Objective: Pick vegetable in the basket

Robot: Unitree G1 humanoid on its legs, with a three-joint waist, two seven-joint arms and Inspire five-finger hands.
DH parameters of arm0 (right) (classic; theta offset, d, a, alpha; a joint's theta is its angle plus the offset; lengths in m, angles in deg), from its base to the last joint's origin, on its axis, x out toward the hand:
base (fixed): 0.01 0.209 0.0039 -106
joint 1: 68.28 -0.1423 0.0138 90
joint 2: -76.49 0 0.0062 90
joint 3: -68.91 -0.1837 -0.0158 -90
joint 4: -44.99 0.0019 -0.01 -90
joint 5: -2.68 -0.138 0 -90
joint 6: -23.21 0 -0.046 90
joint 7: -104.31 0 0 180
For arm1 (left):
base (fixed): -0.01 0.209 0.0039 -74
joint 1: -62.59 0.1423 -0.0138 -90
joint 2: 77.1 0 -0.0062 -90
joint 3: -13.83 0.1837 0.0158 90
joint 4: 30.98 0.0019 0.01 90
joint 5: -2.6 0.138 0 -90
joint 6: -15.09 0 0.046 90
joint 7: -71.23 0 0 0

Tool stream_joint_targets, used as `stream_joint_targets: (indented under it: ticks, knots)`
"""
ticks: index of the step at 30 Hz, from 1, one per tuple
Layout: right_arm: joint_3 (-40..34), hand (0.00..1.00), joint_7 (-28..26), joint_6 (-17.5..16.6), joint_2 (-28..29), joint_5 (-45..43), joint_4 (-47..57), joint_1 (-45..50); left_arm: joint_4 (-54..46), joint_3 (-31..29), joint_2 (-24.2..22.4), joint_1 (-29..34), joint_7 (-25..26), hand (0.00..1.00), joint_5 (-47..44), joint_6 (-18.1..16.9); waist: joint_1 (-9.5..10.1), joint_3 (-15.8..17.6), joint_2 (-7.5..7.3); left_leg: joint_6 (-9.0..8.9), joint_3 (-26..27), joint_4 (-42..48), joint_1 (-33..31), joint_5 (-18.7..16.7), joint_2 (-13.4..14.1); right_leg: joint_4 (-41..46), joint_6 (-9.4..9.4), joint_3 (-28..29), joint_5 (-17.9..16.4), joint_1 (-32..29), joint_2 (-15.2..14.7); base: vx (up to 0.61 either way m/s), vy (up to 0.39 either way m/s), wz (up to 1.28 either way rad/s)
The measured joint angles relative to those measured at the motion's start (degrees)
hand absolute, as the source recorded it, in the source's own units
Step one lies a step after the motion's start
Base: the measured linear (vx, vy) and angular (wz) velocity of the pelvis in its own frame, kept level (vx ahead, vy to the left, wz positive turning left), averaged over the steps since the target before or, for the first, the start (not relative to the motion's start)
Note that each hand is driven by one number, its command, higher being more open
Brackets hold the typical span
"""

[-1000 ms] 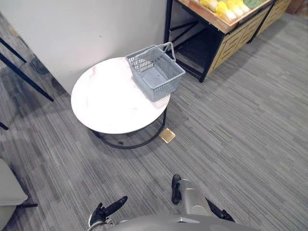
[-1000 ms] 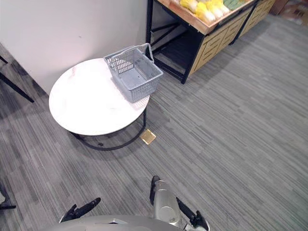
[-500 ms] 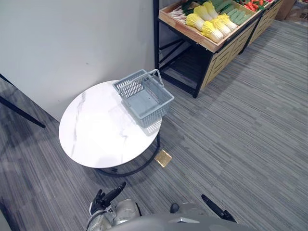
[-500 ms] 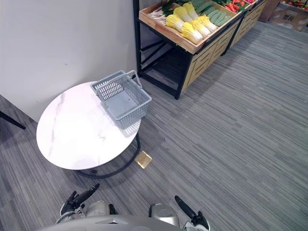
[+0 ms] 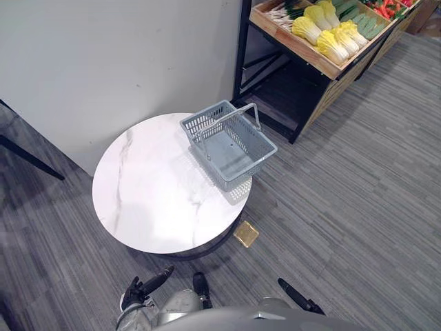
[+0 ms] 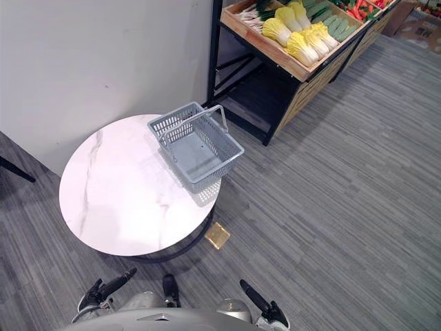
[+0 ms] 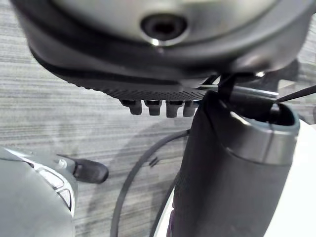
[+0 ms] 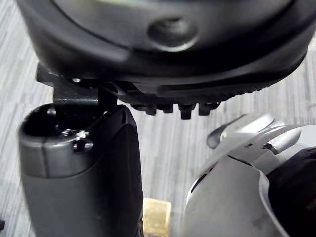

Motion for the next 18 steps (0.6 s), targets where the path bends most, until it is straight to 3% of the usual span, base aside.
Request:
stream_joint_targets:
  ticks: [2, 5, 6, 7, 8, 9, 10, 11, 13, 17, 18]
  knots:
    - [-0.48, 1.00, 0.04, 0.17, 0.04, 0.08, -0.01, -0.08, 0.23, 0.05, 0.15, -0.01, -0.01, 1.00, -0.03, -0.01, 0.09, 0.08, 0.01, 0.23, 0.15, -0.33, 0.38, -0.34, -0.40, 2.21, 1.29, -0.73, -0.76, -0.63, -0.70, 0.01, 0.001, -0.02]
    - [-1.03, 1.00, -0.02, 0.44, -0.58, 0.09, 0.05, 0.61, 2.06, 2.56, 0.52, 0.57, -0.02, 1.00, 0.00, -0.01, -0.07, -0.30, 1.14, 0.44, -1.46, -0.33, 1.97, -1.19, 0.41, 17.67, 3.07, -1.34, -0.38, -6.01, -1.10, 0.06, 0.015, 0.28]
    - [-1.08, 1.00, -0.10, 0.44, -0.57, 0.07, 0.10, 1.33, 1.97, 3.38, 0.69, 1.16, -0.13, 1.00, 0.01, -0.10, -0.05, -0.44, 1.20, 0.76, -3.06, -0.31, 2.94, -1.48, 0.53, 26.33, 4.39, -0.20, 1.77, -9.09, -1.44, 0.13, 0.013, 0.73]
    - [-1.34, 1.00, -0.11, 0.34, -0.23, -0.12, 0.36, 1.89, 1.97, 4.32, 1.18, 1.60, -0.16, 1.00, 0.03, -0.09, -0.09, -0.65, 1.37, 0.95, -5.12, -0.29, 3.86, -1.68, 0.59, 33.42, 3.89, 1.56, 5.54, -11.86, -1.35, 0.17, 0.015, 0.81]
    - [-1.81, 1.00, -0.12, 0.32, 0.01, -0.16, 0.49, 1.94, 1.94, 4.42, 1.37, 1.86, -0.16, 1.00, 0.06, -0.09, -0.28, -0.45, 1.65, 1.19, -6.15, -0.28, 4.42, -1.81, 0.74, 36.25, 3.77, 2.27, 6.50, -13.14, -1.20, 0.18, -0.016, 0.81]
    - [-2.15, 1.00, -0.12, 0.30, 0.41, -0.14, 0.59, 1.98, 2.09, 4.38, 1.47, 2.60, -0.10, 1.00, 0.09, 0.17, -0.38, -0.41, 1.11, 1.86, -7.51, 0.00, 4.83, -2.36, 0.89, 39.17, 1.78, 3.04, 3.51, -14.36, -1.39, 0.18, -0.039, 0.67]
    - [-2.15, 1.00, -0.21, 0.25, 0.84, -0.15, 0.72, 1.83, 2.08, 4.18, 1.68, 3.64, 0.00, 1.00, 0.09, 0.27, -0.03, -0.30, 0.44, 1.82, -8.68, 1.18, 4.78, -3.29, 1.19, 39.36, 1.17, 2.62, 0.19, -15.44, -1.54, 0.18, -0.057, 0.61]
    - [-2.22, 1.00, -0.25, 0.25, 0.87, -0.17, 0.69, 1.78, 2.11, 3.74, 1.69, 4.03, -0.04, 1.00, 0.15, 0.41, -0.02, -0.30, 0.42, 1.70, -9.45, 1.90, 4.72, -3.74, 1.52, 38.48, 1.05, 1.98, -0.88, -15.83, -1.68, 0.18, -0.078, 0.53]
    - [-2.25, 1.00, -0.38, 0.01, 0.50, -0.63, 0.66, 1.80, 2.13, 3.07, 1.40, 5.59, 0.08, 1.00, 0.13, 0.97, -0.05, -0.31, 1.43, 1.04, -11.91, 4.87, 4.22, -5.73, 4.14, 29.57, 0.62, 1.95, -2.26, -16.83, -0.63, 0.18, -0.105, 0.47]
    - [-2.71, 1.00, -0.53, 0.11, 0.65, -0.61, 0.64, 2.35, 1.98, -2.02, 0.61, 6.08, 0.99, 1.00, 0.35, 0.99, 0.08, -0.50, 1.52, -1.86, -15.96, 8.90, 2.46, -8.87, 7.40, 11.54, 3.79, 8.42, 0.30, -17.66, 2.93, 0.17, -0.215, 0.57]
    - [-2.69, 1.00, -0.52, 0.13, 1.16, -0.62, 0.76, 3.16, 1.63, -4.62, -0.12, 6.10, 1.27, 1.00, 1.79, 0.97, 0.05, -0.82, 0.79, -3.57, -16.83, 10.11, 2.57, -9.68, 7.39, 8.15, 4.28, 8.26, 3.40, -17.34, 2.60, 0.21, -0.315, 0.48]
